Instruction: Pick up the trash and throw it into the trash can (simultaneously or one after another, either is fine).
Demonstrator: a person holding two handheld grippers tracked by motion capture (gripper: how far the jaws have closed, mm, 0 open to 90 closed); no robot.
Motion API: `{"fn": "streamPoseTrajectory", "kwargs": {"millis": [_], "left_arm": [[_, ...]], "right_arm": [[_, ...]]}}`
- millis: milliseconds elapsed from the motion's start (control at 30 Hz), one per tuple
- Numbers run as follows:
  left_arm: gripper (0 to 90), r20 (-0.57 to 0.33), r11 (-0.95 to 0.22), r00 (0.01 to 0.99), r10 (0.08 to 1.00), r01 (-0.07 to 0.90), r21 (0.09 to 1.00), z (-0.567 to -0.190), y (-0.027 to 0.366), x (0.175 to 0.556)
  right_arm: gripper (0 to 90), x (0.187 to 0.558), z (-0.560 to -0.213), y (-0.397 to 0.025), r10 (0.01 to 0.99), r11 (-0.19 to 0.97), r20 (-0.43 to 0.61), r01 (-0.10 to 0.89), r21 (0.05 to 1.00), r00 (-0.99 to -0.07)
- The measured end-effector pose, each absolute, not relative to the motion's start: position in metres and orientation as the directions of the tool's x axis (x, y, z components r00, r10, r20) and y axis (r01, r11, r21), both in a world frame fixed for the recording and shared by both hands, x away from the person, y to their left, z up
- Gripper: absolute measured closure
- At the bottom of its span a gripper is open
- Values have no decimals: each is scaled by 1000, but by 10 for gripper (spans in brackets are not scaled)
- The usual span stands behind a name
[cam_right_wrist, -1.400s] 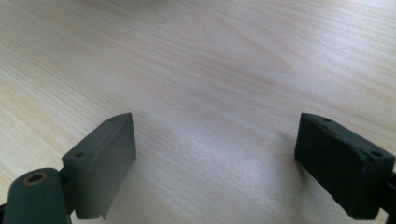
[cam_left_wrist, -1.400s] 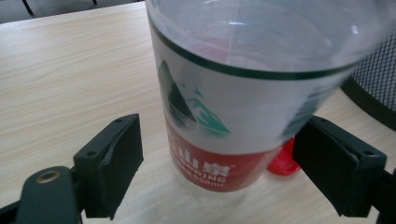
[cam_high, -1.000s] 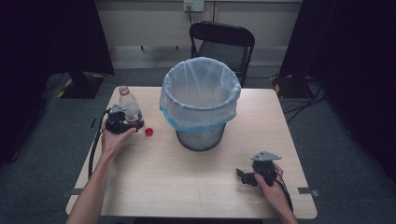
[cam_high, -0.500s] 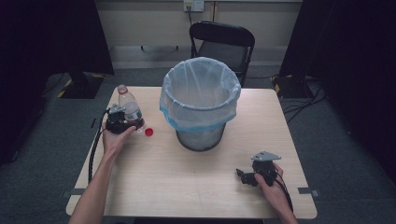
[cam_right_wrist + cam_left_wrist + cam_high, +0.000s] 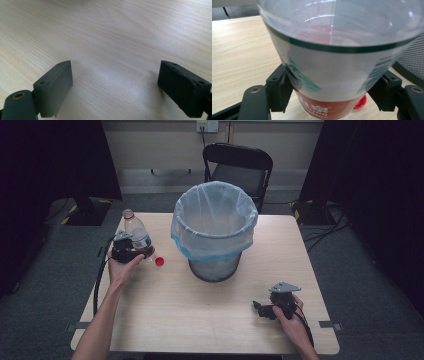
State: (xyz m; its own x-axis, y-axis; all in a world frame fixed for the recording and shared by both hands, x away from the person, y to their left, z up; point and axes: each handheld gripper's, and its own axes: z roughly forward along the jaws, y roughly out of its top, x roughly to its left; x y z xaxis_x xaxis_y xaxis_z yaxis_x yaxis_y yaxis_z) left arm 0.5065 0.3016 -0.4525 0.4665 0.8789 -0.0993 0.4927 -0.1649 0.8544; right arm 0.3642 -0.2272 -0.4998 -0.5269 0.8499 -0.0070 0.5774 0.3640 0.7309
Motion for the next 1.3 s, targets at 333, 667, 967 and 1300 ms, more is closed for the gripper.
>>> {"fn": "streamPoseTrajectory", "kwargs": {"millis": [333, 667, 967, 1300], "left_arm": [[287, -128, -135, 500, 856, 455, 880, -435, 299, 495], [287, -132, -115, 504, 854, 429, 896, -425, 296, 488], [287, -113, -126, 550, 828, 378, 917, -403, 291, 477], [287, -96, -119, 585, 806, 318, 941, -377, 285, 473]], "right_arm": [[116, 364, -500, -227, 849, 366, -7, 576, 731, -529], [116, 364, -500, -227, 849, 365, -7, 577, 731, -529], [116, 364, -500, -227, 849, 365, -7, 576, 731, -529], [116, 364, -500, -227, 849, 365, -7, 576, 731, -529]]}}
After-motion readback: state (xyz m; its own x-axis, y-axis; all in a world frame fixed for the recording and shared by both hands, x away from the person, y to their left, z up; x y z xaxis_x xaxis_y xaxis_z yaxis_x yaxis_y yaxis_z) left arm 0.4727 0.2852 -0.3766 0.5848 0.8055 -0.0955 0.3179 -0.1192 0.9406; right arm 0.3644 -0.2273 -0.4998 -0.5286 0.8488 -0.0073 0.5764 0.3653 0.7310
